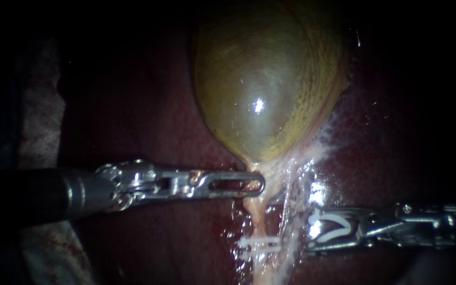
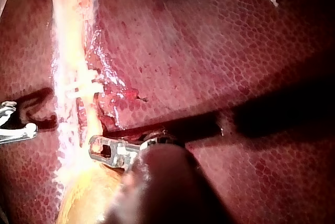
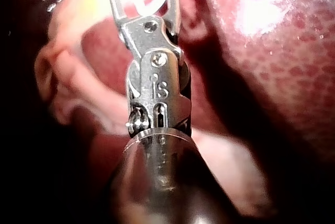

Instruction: Clipping third clip left tube

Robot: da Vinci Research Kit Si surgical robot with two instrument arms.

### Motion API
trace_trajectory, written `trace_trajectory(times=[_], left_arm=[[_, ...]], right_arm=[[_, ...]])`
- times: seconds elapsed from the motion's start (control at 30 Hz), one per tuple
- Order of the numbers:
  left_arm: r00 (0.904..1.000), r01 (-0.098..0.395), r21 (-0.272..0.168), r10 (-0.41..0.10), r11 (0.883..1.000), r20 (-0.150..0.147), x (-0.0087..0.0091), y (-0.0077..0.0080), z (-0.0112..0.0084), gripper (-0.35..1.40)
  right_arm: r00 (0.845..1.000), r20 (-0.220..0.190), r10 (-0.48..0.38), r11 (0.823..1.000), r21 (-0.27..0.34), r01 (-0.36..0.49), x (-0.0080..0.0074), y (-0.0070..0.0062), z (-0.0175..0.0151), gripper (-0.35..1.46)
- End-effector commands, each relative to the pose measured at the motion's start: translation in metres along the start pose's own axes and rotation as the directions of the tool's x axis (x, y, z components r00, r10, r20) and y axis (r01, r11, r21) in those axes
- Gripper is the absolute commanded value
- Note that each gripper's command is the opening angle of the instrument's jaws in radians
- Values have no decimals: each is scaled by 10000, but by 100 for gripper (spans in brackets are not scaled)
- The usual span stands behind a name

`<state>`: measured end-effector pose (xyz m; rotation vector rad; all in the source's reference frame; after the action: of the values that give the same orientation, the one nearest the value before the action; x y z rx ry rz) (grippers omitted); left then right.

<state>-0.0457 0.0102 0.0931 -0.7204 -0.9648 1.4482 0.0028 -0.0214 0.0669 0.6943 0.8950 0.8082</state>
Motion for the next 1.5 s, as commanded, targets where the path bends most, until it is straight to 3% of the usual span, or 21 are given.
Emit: trace_trajectory(times=[0.03, 0.3, 0.73, 1.23, 1.5], left_arm=[[10000, 10, -6, -10, 10000, 5, 0, 1, -1, -35], [10000, 74, -1, -74, 10000, 8, -6, 14, -8, -35], [9998, 198, 6, -198, 9998, 4, -15, 28, -15, -35], [9999, 125, -44, -124, 9999, 114, -20, 17, -39, -33], [9999, 130, -18, -130, 9999, 81, -25, 19, -43, -33]], right_arm=[[9999, 5, 106, 9999, -5, -106, 0, 0, 3, 59], [9946, -100, 1036, 9946, -90, -1037, 5, 2, 24, 59], [9844, -139, 1752, 9845, 78, -1751, 13, 3, 59, 59], [9837, -183, 1787, 9839, 125, -1785, 18, 5, 79, 59], [9837, -125, 1796, 9837, 147, -1794, 19, 7, 87, 59]])
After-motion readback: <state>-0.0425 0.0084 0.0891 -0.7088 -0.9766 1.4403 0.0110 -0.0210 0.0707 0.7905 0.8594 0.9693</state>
